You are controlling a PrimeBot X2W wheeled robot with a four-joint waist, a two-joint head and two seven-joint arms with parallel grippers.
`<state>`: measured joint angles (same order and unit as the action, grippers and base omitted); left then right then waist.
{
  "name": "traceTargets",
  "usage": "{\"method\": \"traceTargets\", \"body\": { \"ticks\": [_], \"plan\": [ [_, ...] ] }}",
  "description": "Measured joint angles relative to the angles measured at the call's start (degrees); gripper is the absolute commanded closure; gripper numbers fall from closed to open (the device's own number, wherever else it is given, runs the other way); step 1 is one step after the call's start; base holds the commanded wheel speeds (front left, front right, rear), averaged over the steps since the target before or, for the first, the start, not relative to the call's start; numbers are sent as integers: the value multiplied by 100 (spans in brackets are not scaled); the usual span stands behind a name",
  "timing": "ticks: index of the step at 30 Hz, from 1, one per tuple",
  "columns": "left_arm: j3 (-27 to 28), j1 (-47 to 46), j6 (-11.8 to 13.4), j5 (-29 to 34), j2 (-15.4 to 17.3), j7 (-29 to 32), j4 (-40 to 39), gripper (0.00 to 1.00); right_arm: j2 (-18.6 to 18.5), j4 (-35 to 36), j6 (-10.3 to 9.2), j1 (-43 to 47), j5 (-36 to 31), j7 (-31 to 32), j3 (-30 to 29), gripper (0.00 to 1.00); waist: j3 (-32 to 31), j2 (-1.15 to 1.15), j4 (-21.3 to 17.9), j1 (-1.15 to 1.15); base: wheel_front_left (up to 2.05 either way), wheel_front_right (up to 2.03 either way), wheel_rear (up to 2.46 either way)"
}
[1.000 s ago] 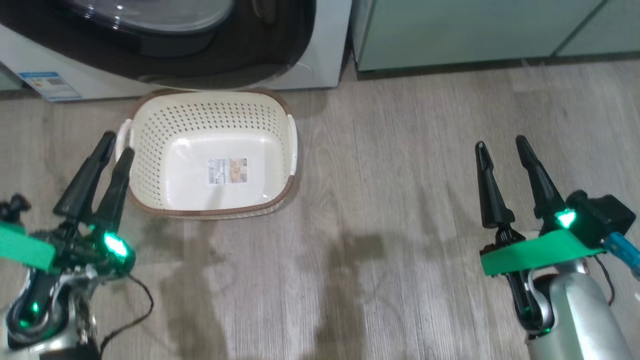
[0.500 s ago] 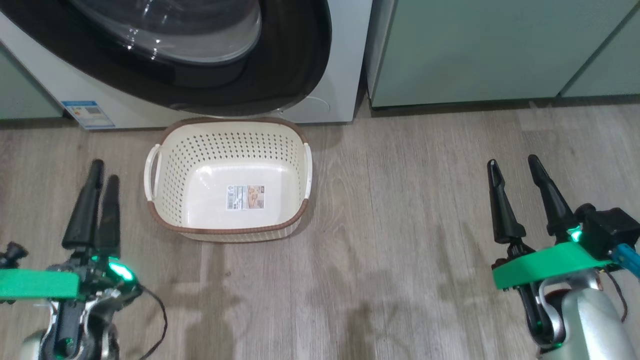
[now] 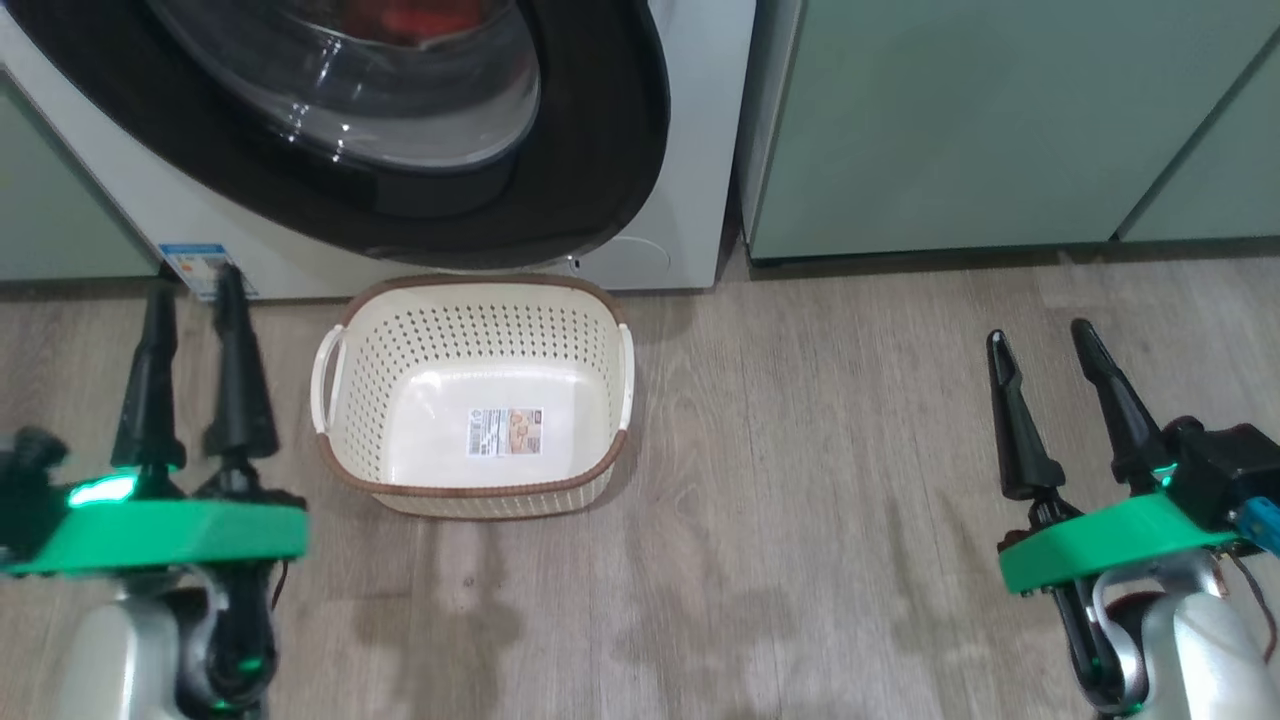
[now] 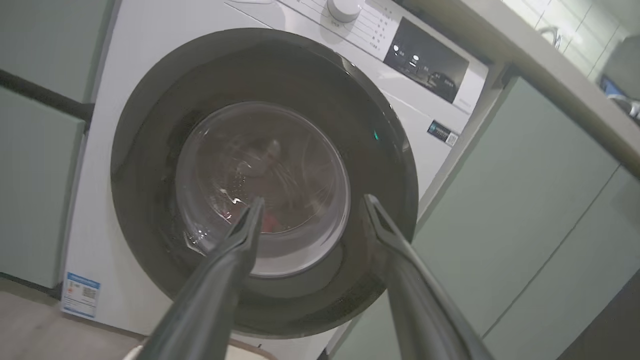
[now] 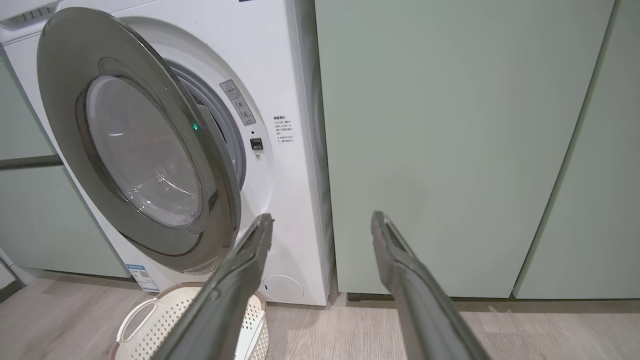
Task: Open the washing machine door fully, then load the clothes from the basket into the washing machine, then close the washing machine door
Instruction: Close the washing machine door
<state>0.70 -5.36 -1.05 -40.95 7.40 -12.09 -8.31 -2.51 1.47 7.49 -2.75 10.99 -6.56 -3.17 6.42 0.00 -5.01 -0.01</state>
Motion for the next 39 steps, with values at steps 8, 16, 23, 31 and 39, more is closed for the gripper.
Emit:
{"method": "traceTargets", "body": {
  "ticks": [8, 16, 23, 31, 39],
  "plan": [
    [-603, 509, 656, 1900, 214, -163, 176, 0, 1, 121, 0, 380, -93, 120, -35, 0, -315, 0, 48, 0, 0, 0, 0],
    [-839, 705, 736, 2336, 244, -209, 579, 0, 2, 130, 0, 584, -136, 214, -79, 0, -534, 0, 117, 0, 0, 0, 0],
    [-843, 787, 778, 2437, 260, -211, 804, 0, 3, 131, 0, 712, -136, 261, -178, 0, -602, 0, 143, 0, 0, 0, 0],
    [-843, 792, 778, 2449, 263, -211, 934, 0, 3, 129, 0, 712, -135, 261, -171, 0, -612, 0, 110, 0, 0, 0, 0],
    [-843, 792, 778, 2488, 263, -212, 939, 0, 3, 115, 0, 710, -133, 254, -164, 0, -589, 0, 90, 0, 0, 0, 0]
  ]
}}
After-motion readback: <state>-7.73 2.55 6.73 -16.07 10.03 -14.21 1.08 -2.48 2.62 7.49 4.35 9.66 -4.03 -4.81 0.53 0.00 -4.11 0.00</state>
